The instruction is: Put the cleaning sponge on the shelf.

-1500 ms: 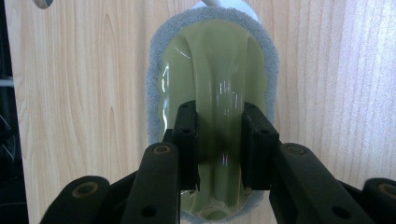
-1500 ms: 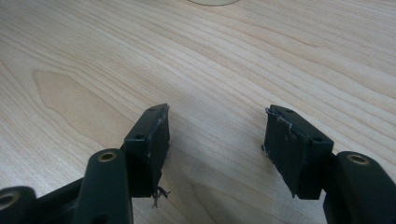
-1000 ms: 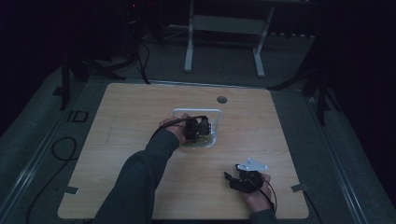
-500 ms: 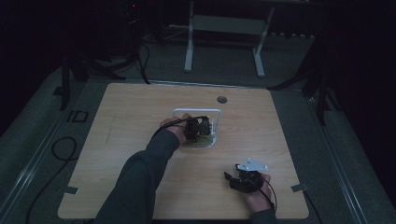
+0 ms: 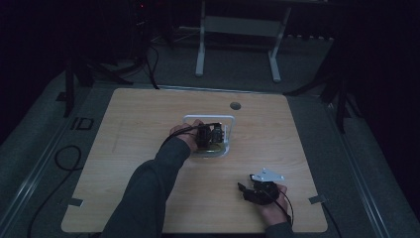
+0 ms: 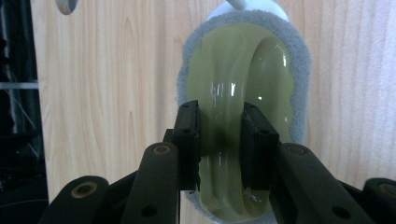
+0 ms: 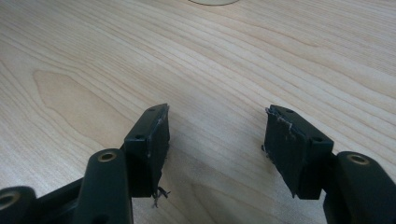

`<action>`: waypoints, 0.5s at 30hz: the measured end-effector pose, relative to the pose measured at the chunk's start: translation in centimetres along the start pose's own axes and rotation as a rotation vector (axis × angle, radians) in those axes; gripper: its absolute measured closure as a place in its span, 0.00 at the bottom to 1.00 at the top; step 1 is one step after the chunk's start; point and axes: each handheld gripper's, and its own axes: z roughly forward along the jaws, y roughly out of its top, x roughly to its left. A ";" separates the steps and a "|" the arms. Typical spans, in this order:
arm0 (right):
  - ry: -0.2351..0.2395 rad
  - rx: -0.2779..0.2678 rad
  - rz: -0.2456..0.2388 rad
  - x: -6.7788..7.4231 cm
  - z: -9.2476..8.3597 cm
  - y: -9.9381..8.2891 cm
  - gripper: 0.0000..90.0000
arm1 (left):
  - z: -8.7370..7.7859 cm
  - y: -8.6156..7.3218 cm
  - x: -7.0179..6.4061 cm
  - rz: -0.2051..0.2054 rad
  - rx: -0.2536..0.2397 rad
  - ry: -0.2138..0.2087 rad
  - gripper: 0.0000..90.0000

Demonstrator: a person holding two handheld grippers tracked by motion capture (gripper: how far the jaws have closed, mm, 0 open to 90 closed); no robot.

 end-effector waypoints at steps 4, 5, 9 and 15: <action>0.000 0.000 -0.001 0.0 0.0 0.0 0.44 | 0.1 0.0 0.0 -0.003 0.008 -0.006 0.75; 0.000 0.000 -0.001 0.0 0.0 0.0 0.44 | 0.1 0.0 0.0 -0.007 0.008 -0.004 0.74; 0.000 0.000 -0.001 0.0 0.0 0.0 0.44 | -0.1 -0.1 0.0 -0.021 0.009 -0.012 0.70; 0.000 -0.001 -0.001 0.0 0.0 0.0 0.44 | -0.5 -0.2 -0.1 -0.061 0.024 -0.015 0.63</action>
